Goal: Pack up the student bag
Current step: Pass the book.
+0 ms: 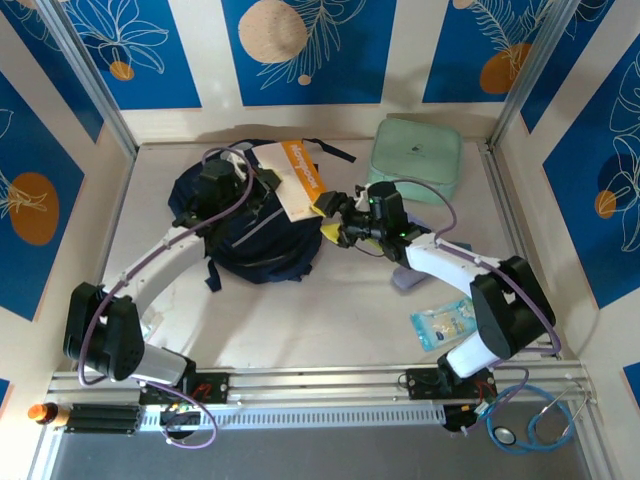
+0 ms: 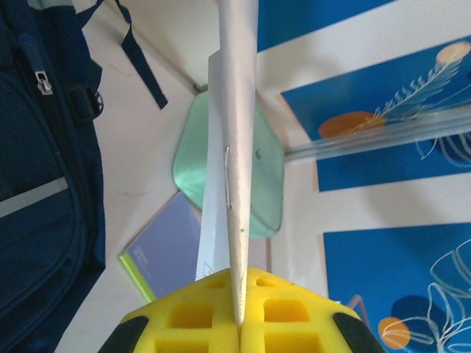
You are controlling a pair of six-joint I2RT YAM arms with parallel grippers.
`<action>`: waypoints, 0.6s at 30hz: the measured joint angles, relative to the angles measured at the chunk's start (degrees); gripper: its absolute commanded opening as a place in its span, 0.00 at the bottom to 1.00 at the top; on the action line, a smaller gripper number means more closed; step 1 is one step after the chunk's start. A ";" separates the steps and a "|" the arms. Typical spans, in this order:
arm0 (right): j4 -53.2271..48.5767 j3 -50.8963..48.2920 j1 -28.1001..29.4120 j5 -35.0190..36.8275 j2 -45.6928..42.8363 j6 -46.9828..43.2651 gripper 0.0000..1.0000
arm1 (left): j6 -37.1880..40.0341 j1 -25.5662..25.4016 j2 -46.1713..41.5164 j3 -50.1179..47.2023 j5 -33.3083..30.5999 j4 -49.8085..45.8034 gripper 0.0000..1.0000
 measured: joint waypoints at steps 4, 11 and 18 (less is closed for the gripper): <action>7.63 1.01 1.42 -0.26 2.10 3.52 0.79 | -4.98 0.02 -1.22 -2.49 -1.44 4.28 0.00; 14.19 1.88 3.48 1.11 3.69 7.37 0.61 | -9.14 0.04 -4.96 -5.55 -4.85 6.56 0.00; 16.31 1.88 3.80 3.54 3.78 8.98 0.43 | -10.19 0.09 -6.60 -6.84 -6.62 7.17 0.00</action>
